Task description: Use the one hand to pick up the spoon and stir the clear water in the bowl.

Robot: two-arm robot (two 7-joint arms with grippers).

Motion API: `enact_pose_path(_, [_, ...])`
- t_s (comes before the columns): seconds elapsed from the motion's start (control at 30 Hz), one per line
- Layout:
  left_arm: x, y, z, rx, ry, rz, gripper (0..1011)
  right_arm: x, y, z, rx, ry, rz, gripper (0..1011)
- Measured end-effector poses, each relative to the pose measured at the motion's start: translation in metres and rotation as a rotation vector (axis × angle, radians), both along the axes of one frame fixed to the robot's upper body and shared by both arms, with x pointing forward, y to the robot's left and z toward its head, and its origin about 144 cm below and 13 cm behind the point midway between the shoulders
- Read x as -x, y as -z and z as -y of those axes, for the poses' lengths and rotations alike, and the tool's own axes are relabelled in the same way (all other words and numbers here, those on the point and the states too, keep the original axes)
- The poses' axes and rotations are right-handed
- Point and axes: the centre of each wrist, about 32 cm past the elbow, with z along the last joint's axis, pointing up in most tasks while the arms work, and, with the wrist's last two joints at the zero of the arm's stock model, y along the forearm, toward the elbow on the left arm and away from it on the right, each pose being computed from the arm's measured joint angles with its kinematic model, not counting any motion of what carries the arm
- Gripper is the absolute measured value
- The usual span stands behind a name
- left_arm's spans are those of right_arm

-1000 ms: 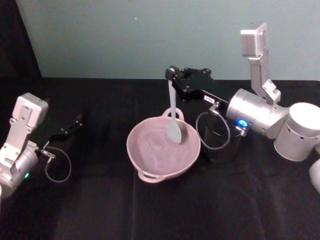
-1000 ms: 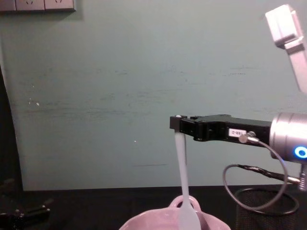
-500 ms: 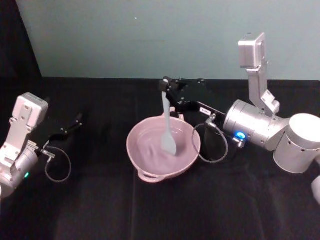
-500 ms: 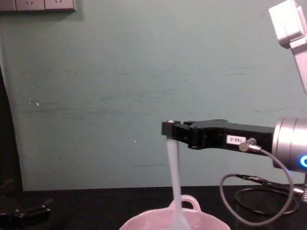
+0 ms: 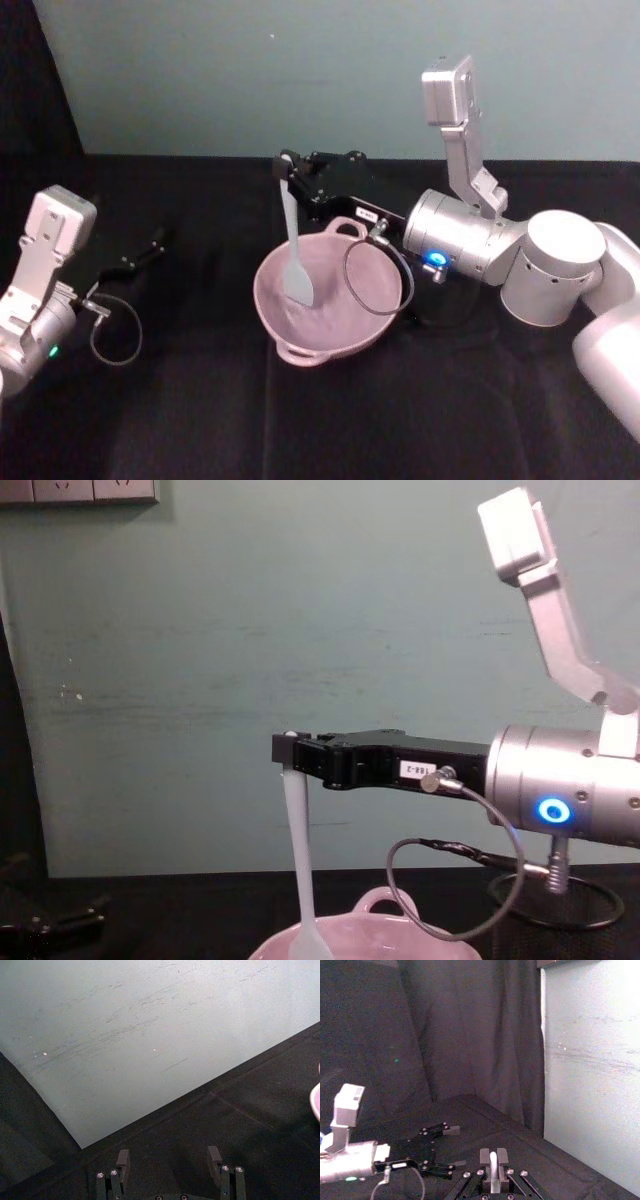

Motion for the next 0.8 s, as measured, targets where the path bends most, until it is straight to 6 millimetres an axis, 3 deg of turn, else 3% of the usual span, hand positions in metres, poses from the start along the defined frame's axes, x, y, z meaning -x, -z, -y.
enact_pose_path(0.43, [0.000, 0.000, 0.000, 0.000, 0.000, 0.000, 1011, -0.025, -0.001, 0.011, 0.002, 0.060, 0.005, 94])
enact_pose_path(0.8, [0.000, 0.000, 0.000, 0.000, 0.000, 0.000, 1011, -0.010, -0.004, 0.036, 0.009, 0.117, 0.022, 94])
